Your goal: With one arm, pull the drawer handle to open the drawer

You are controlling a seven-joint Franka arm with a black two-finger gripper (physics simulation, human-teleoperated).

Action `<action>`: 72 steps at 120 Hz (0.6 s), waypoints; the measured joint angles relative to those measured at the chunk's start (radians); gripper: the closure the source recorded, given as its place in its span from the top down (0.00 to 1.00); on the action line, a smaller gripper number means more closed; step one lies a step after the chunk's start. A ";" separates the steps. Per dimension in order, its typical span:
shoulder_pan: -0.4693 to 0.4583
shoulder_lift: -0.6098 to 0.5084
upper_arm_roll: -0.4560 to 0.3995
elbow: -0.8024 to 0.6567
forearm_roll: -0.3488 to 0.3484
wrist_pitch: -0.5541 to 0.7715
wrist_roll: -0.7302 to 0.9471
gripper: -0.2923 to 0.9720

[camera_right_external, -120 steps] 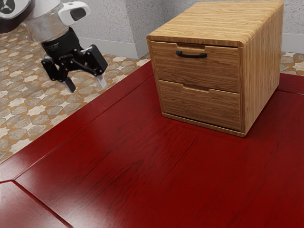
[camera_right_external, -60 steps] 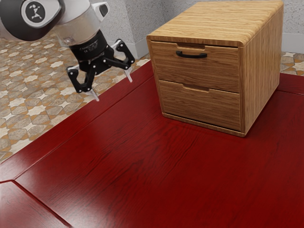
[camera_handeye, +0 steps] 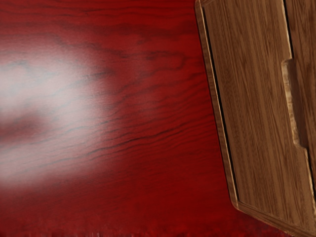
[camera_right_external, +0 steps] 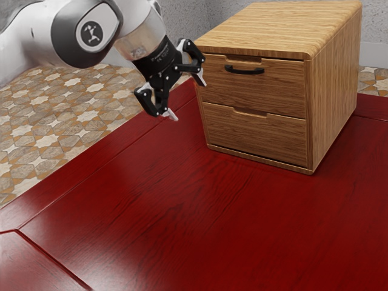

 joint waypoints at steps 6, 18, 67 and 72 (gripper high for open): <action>-0.022 0.002 -0.004 0.001 0.000 0.015 -0.020 0.77; -0.039 0.039 -0.007 0.030 0.001 0.037 -0.055 0.77; 0.002 0.136 -0.006 0.131 0.002 0.067 -0.153 0.77; 0.003 0.138 -0.006 0.132 0.002 0.068 -0.159 0.77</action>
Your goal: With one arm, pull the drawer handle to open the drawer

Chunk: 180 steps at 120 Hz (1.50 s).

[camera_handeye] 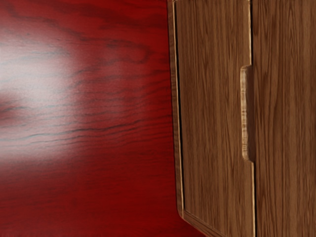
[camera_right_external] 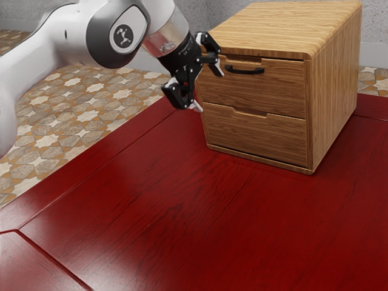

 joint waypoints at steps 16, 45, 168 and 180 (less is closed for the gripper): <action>0.002 0.046 -0.002 0.051 -0.001 -0.001 -0.018 0.77; 0.042 0.135 -0.024 0.178 -0.003 -0.032 -0.043 0.77; 0.152 0.362 -0.103 0.425 0.000 0.062 -0.079 0.77; 0.152 0.364 -0.103 0.431 0.000 0.075 -0.079 0.77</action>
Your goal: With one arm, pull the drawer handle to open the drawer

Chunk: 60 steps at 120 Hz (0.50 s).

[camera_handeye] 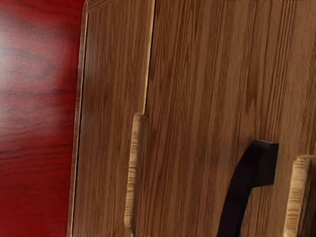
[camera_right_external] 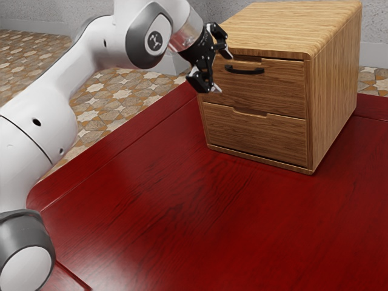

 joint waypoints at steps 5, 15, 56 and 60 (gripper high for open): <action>0.000 0.001 0.001 0.001 0.000 0.005 0.000 0.77; 0.006 0.009 0.002 0.003 0.000 0.012 0.000 0.77; 0.000 0.038 0.001 0.012 0.000 0.033 -0.001 0.77; -0.003 0.039 0.001 0.011 0.000 0.034 -0.001 0.77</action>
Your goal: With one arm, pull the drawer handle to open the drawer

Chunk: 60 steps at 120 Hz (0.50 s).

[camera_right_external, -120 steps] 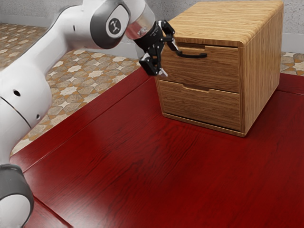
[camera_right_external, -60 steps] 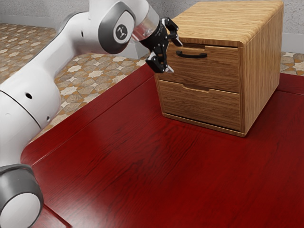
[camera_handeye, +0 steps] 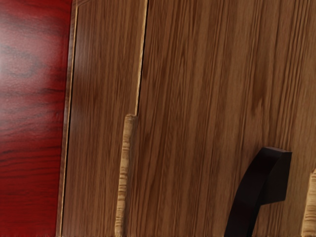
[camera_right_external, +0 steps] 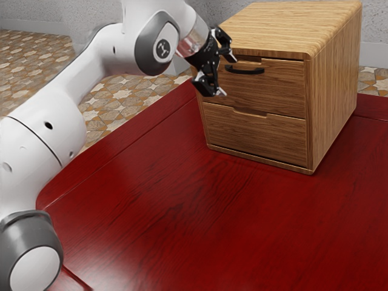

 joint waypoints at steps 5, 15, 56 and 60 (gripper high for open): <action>-0.002 0.001 0.001 -0.002 0.000 0.001 0.000 0.77; -0.006 0.001 0.001 -0.005 0.001 0.003 0.000 0.77; -0.021 0.012 0.002 -0.012 0.001 0.007 -0.002 0.77; -0.023 0.013 0.002 -0.012 0.001 0.007 -0.002 0.77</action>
